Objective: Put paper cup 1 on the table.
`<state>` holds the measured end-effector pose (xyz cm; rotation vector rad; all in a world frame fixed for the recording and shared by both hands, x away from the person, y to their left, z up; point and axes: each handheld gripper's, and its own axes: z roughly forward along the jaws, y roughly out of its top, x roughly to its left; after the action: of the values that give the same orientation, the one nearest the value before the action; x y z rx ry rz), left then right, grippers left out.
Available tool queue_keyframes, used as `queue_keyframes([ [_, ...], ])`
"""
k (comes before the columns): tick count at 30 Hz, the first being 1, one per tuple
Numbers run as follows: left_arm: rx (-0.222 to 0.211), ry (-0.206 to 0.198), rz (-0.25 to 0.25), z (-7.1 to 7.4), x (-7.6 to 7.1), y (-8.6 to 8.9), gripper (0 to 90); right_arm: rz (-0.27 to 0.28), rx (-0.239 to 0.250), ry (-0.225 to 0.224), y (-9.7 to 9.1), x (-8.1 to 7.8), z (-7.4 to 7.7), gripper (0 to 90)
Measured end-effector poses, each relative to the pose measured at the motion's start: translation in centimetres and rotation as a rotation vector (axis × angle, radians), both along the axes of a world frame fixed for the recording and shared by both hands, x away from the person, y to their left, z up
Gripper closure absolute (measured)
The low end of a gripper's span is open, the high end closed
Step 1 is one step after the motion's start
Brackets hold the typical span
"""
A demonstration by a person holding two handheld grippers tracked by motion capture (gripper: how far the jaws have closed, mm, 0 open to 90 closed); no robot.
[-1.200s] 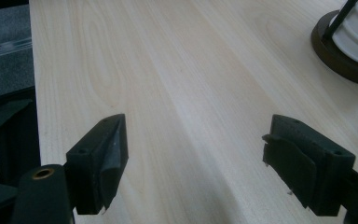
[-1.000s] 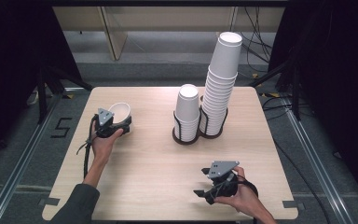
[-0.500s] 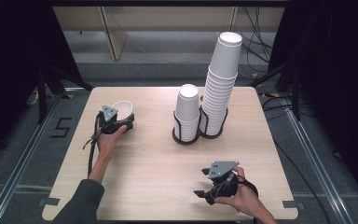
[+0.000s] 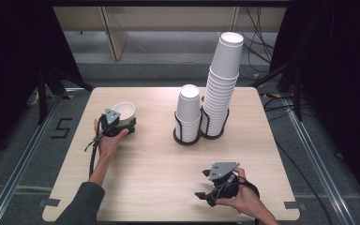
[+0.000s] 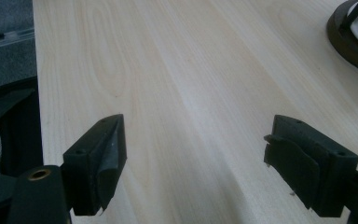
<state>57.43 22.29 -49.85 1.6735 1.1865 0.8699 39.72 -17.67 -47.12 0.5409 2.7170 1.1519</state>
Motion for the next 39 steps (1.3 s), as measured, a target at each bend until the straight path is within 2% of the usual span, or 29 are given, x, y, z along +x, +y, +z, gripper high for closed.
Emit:
queue_keyframes([
  [3, -0.006, 0.013, -0.004, -0.2, 0.0, 0.1, 14.4, 0.002, -0.005, 0.000, 0.0, -0.1, 0.0, 20.3],
  [5, 0.009, 0.030, -0.011, -0.4, 0.0, 0.1, 14.5, 0.007, -0.010, -0.016, 0.0, 0.0, 0.0, 20.0],
  [7, 0.019, 0.044, -0.009, -0.5, -0.2, 0.2, 14.5, 0.002, -0.001, 0.003, 0.0, 0.0, 0.0, 20.0],
  [9, 0.024, 0.041, -0.009, -0.7, -0.4, 0.3, 14.5, 0.002, -0.001, 0.000, 0.0, 0.0, 0.0, 19.9],
  [13, 0.001, 0.056, -0.018, -0.9, -1.0, 0.5, 14.6, 0.003, -0.001, -0.008, 0.0, -0.1, 0.1, 19.7],
  [17, 0.005, 0.064, -0.023, -0.9, -1.8, 0.7, 14.6, 0.000, 0.007, -0.007, 0.0, -0.1, 0.2, 19.7],
  [21, -0.059, 0.074, -0.002, -0.3, -3.4, 1.3, 14.6, -0.024, 0.018, -0.014, -0.2, 0.0, 0.3, 19.7],
  [24, -0.080, 0.080, -0.006, 0.2, -4.7, 1.4, 14.6, -0.023, 0.027, -0.020, -0.3, 0.1, 0.4, 19.4],
  [25, -0.080, 0.080, -0.006, 0.2, -4.7, 1.4, 14.6, -0.023, 0.027, -0.020, -0.3, 0.1, 0.4, 19.4],
  [26, -0.083, 0.075, -0.014, 0.6, -5.6, 1.4, 14.6, -0.027, 0.027, -0.025, -0.3, 0.1, 0.4, 19.5],
  [27, -0.083, 0.075, -0.014, 0.6, -5.6, 1.4, 14.6, -0.027, 0.027, -0.025, -0.3, 0.1, 0.4, 19.5],
  [28, -0.079, 0.073, -0.022, 1.1, -6.6, 1.3, 14.6, -0.027, 0.027, -0.021, -0.3, 0.1, 0.4, 19.5],
  [30, -0.096, 0.066, -0.031, 1.5, -7.7, 1.1, 14.6, -0.031, 0.035, -0.022, -0.3, 0.2, 0.4, 19.5],
  [31, -0.096, 0.066, -0.031, 1.5, -7.7, 1.1, 14.6, -0.033, 0.035, -0.024, -0.3, 0.2, 0.4, 19.5],
  [32, -0.121, 0.068, -0.054, 2.0, -8.7, 0.8, 14.6, -0.037, 0.031, -0.029, -0.3, 0.2, 0.5, 19.5],
  [33, -0.121, 0.068, -0.054, 2.0, -8.7, 0.8, 14.7, -0.037, 0.031, -0.029, -0.3, 0.2, 0.5, 19.5],
  [34, -0.135, 0.048, -0.074, 2.3, -9.8, 0.3, 14.7, -0.038, 0.041, -0.036, -0.3, 0.2, 0.5, 19.5],
  [35, -0.141, 0.045, -0.086, 2.5, -10.3, 0.0, 14.7, -0.046, 0.040, -0.023, -0.4, 0.2, 0.6, 19.5],
  [36, -0.141, 0.045, -0.086, 2.5, -10.3, 0.0, 14.7, -0.046, 0.040, -0.023, -0.4, 0.2, 0.6, 19.5],
  [38, -0.144, 0.041, -0.123, 2.8, -11.5, -0.7, 14.7, -0.064, 0.046, -0.026, -0.5, 0.2, 0.6, 19.6],
  [39, -0.144, 0.041, -0.123, 2.8, -11.5, -0.7, 14.7, -0.064, 0.046, -0.026, -0.5, 0.2, 0.6, 19.6],
])
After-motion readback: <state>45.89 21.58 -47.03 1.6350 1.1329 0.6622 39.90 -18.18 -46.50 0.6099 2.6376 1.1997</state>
